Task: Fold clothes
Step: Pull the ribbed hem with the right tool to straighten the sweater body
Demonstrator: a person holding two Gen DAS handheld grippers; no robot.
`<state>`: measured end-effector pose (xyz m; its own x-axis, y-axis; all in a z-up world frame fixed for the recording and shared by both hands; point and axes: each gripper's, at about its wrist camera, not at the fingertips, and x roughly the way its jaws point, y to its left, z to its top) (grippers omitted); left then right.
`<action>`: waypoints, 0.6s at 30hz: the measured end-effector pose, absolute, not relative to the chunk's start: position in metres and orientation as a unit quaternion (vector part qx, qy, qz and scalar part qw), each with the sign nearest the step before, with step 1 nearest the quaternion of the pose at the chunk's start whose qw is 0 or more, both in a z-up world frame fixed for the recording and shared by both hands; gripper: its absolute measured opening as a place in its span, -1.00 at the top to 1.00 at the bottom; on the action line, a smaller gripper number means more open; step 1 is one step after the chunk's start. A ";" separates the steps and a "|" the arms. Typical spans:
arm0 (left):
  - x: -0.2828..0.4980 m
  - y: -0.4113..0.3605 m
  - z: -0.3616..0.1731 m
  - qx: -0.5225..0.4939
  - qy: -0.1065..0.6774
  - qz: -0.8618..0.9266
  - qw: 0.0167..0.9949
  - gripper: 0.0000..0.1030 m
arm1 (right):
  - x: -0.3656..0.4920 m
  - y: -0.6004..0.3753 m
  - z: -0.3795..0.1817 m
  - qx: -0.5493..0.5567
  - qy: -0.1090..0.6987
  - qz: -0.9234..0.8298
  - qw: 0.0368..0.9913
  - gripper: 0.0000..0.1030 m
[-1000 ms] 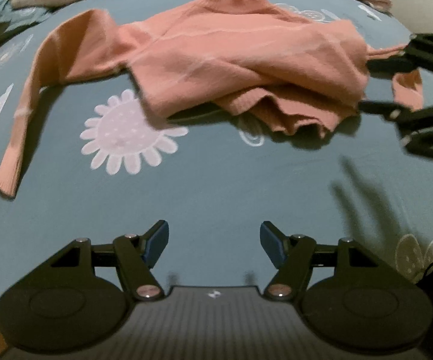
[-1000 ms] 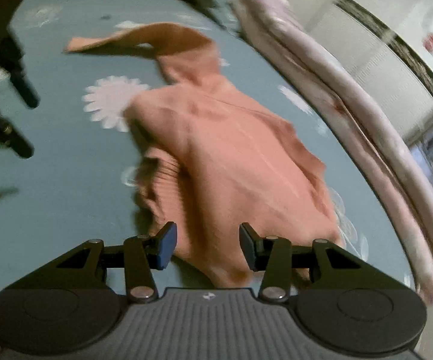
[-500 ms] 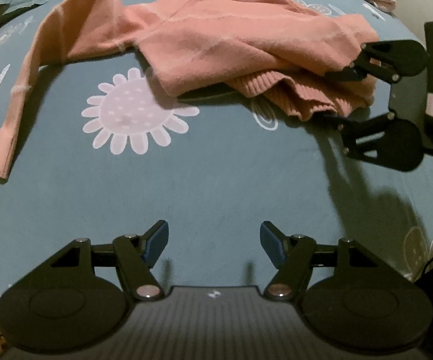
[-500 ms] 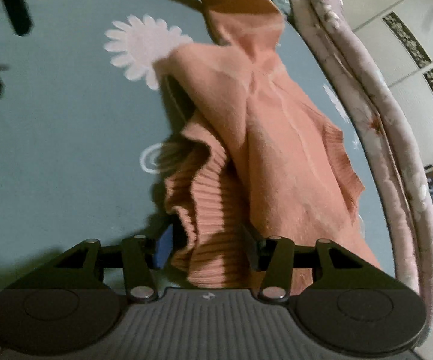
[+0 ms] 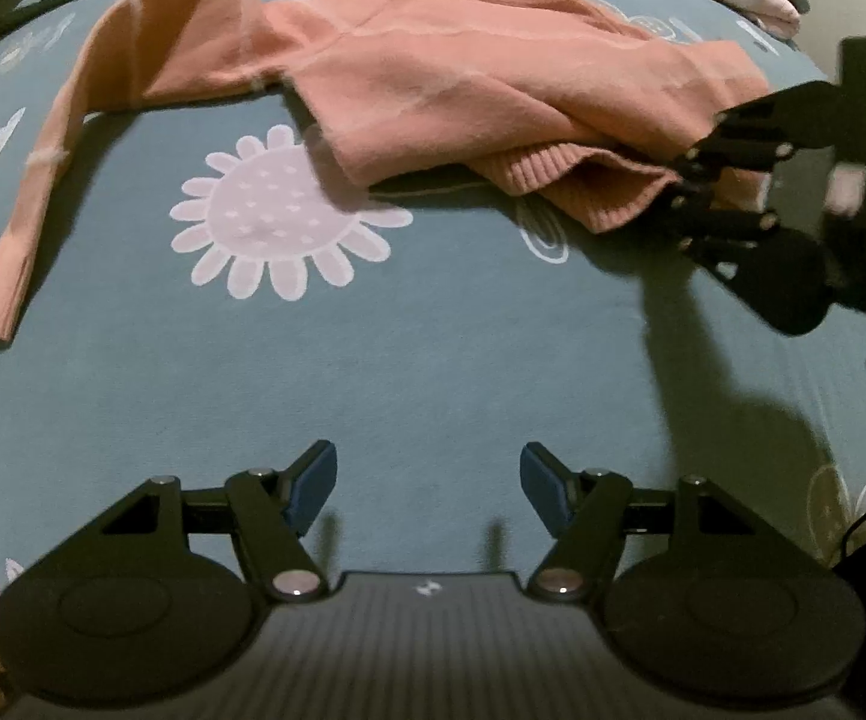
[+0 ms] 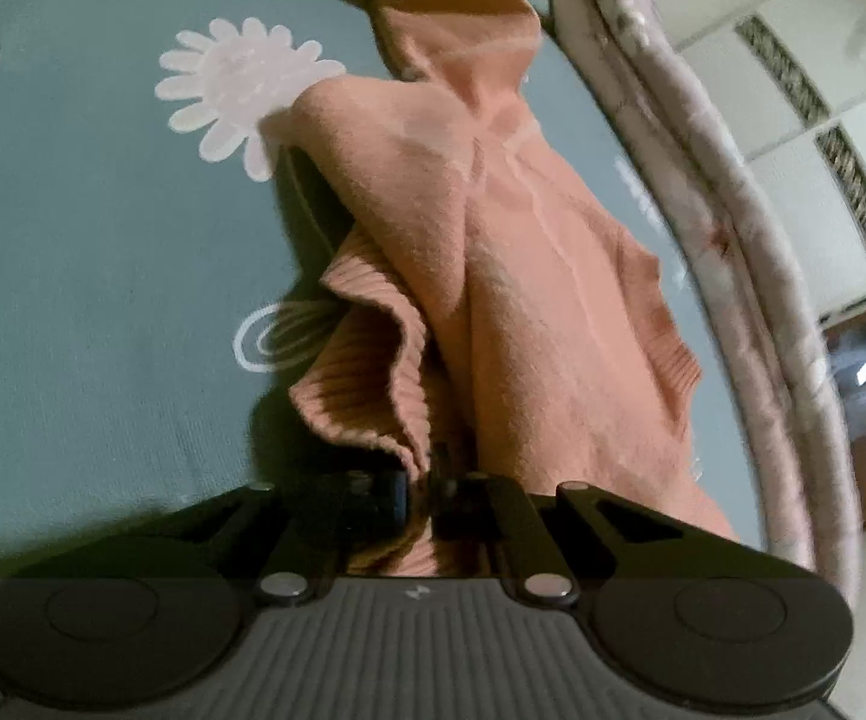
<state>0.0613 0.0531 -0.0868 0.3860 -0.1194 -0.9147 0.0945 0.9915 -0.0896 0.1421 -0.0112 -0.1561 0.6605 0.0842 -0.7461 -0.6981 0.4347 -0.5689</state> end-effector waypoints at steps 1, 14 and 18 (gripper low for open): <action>0.061 0.054 -0.086 -0.013 0.550 -0.064 0.833 -0.33 | 0.144 -0.013 -0.149 -0.456 0.332 0.250 0.787 0.85; 0.042 0.055 -0.067 -0.016 0.533 -0.067 0.844 -0.40 | 0.096 -0.030 -0.081 -0.355 0.372 0.283 0.810 0.99; 0.033 0.055 -0.063 -0.013 0.530 -0.067 0.845 -0.41 | 0.069 -0.034 -0.073 -0.364 0.364 0.277 0.811 0.99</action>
<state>0.0326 0.0555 -0.0630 0.4284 -0.1268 -0.8947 0.0992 0.9907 -0.0929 0.0694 -0.0336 -0.0728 0.5821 0.1842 -0.7920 -0.7142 0.5815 -0.3897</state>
